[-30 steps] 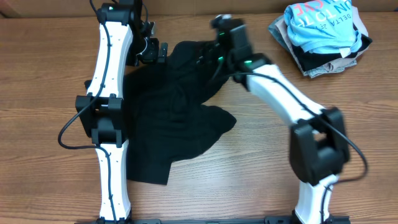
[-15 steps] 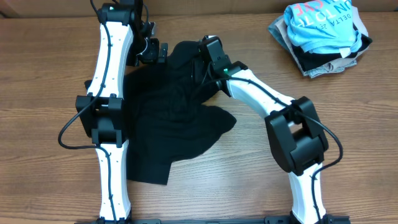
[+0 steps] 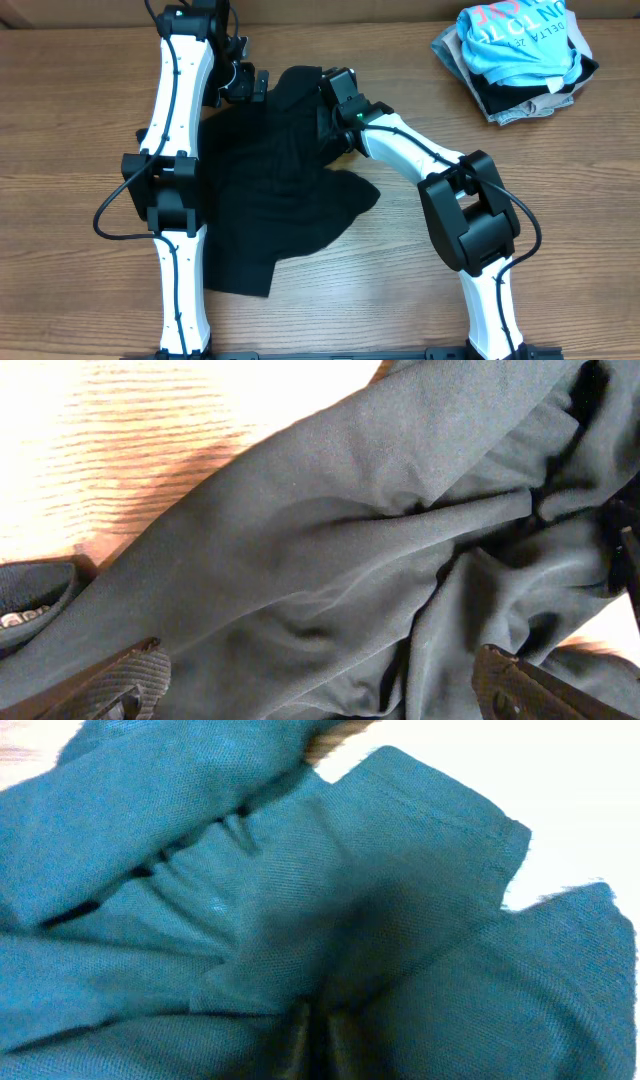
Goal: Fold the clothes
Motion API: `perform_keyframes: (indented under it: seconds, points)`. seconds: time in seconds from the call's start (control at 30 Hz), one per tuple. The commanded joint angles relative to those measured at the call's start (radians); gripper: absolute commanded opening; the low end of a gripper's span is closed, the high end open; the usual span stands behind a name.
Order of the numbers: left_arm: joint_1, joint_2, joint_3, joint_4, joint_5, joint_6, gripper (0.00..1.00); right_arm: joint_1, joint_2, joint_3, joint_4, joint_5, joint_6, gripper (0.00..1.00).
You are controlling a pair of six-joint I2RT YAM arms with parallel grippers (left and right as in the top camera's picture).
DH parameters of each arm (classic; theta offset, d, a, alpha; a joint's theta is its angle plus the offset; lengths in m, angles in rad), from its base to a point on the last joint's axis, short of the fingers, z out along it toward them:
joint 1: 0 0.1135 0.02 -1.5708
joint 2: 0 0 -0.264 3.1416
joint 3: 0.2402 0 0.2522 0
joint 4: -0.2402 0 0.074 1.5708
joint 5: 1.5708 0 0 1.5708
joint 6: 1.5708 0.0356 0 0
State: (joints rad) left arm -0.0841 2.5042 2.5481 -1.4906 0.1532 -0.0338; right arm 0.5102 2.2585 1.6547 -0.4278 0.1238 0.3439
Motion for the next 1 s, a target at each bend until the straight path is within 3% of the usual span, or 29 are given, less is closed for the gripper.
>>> perform_keyframes:
  seconds: [0.0,0.3,0.57,0.77,0.97]
  points:
    - [0.005,-0.01,0.019,-0.002,-0.007,0.009,1.0,-0.023,0.0,0.071,-0.042,0.014,0.023,0.04]
    - [0.003,-0.01,0.018,-0.024,-0.007,0.057,1.0,-0.167,-0.047,0.262,-0.439,0.014,0.024,0.04]
    - [-0.002,-0.006,-0.026,-0.09,-0.006,0.102,1.0,-0.366,-0.051,0.276,-0.757,-0.05,0.024,0.04]
    - [-0.003,-0.006,-0.183,-0.089,-0.003,0.109,1.0,-0.461,-0.051,0.276,-0.867,-0.129,-0.005,0.04]
    - [-0.003,-0.006,-0.373,-0.005,-0.003,0.109,1.0,-0.468,-0.051,0.276,-0.894,-0.14,-0.03,0.07]
